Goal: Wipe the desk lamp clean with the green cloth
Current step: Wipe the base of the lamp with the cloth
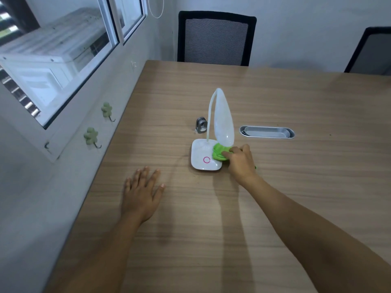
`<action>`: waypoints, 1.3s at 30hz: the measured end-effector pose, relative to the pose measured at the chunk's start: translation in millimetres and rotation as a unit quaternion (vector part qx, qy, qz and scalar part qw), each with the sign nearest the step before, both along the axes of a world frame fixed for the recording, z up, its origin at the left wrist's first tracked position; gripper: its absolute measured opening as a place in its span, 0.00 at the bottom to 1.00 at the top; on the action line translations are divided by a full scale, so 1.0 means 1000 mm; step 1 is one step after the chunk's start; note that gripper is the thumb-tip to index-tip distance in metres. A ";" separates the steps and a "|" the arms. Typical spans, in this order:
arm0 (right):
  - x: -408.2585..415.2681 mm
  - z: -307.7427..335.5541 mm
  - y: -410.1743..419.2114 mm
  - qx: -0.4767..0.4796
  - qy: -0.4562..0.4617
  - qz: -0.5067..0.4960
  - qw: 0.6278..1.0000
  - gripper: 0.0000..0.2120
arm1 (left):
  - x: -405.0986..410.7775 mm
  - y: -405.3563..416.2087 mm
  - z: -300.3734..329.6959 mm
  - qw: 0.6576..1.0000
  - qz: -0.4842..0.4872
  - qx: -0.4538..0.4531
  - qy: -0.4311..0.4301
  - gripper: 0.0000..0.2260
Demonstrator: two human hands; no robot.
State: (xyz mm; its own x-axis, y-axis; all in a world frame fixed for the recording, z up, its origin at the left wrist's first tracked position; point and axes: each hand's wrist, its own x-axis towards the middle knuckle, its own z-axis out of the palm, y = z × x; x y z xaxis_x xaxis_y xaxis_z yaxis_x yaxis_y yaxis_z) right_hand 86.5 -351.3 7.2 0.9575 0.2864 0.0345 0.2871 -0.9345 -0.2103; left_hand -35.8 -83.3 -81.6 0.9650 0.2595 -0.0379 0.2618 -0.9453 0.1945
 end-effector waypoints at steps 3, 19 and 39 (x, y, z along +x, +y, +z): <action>0.002 -0.003 -0.014 -0.008 -0.016 -0.054 0.998 0.22 | 0.000 -0.001 0.000 1.000 0.002 0.001 -0.005 0.32; -0.036 0.006 0.066 0.014 -0.157 0.054 0.986 0.09 | -0.001 -0.003 0.003 1.000 0.003 -0.002 -0.001 0.32; 0.006 0.027 0.139 -0.020 -0.025 -0.035 0.999 0.14 | 0.000 -0.002 0.002 1.000 0.005 -0.021 -0.015 0.32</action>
